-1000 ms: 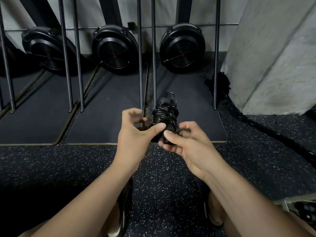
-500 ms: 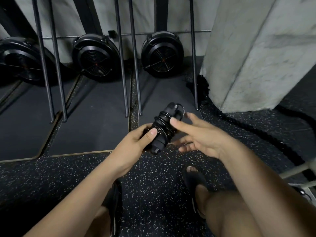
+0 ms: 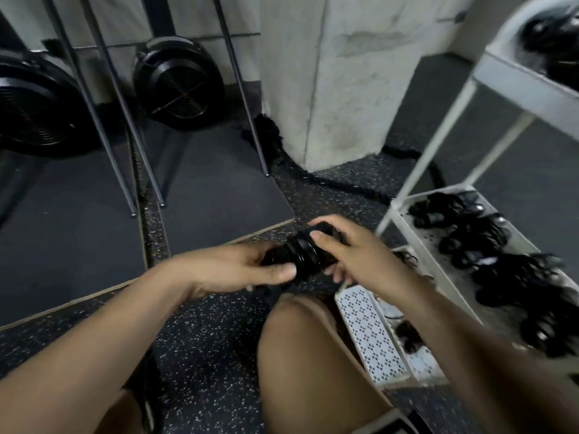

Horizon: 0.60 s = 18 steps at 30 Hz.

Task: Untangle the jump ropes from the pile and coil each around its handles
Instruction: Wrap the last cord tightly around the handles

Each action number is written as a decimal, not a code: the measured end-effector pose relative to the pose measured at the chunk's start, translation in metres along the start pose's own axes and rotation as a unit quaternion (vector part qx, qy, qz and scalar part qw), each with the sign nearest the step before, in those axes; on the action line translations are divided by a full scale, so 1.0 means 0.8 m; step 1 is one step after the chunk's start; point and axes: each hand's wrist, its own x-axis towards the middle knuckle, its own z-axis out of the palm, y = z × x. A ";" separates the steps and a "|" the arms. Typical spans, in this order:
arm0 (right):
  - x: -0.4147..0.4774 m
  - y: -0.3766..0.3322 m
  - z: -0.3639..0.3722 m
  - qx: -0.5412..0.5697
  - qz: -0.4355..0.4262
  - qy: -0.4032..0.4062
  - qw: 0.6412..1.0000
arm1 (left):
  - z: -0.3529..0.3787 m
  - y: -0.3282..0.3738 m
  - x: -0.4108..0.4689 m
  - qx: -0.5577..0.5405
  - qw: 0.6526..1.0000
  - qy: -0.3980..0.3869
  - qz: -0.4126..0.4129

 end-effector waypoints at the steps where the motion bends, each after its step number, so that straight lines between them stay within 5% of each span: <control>1: -0.016 0.011 -0.009 0.006 0.008 0.023 1.000 | 0.007 0.009 0.011 0.057 0.998 -0.026 0.021; 8: -0.147 0.105 -0.020 0.126 0.109 0.144 0.975 | 0.116 0.037 0.071 0.184 0.978 -0.089 0.040; 18: -0.330 0.236 -0.071 0.132 0.168 0.151 0.965 | 0.338 0.100 0.096 0.324 0.939 -0.110 0.019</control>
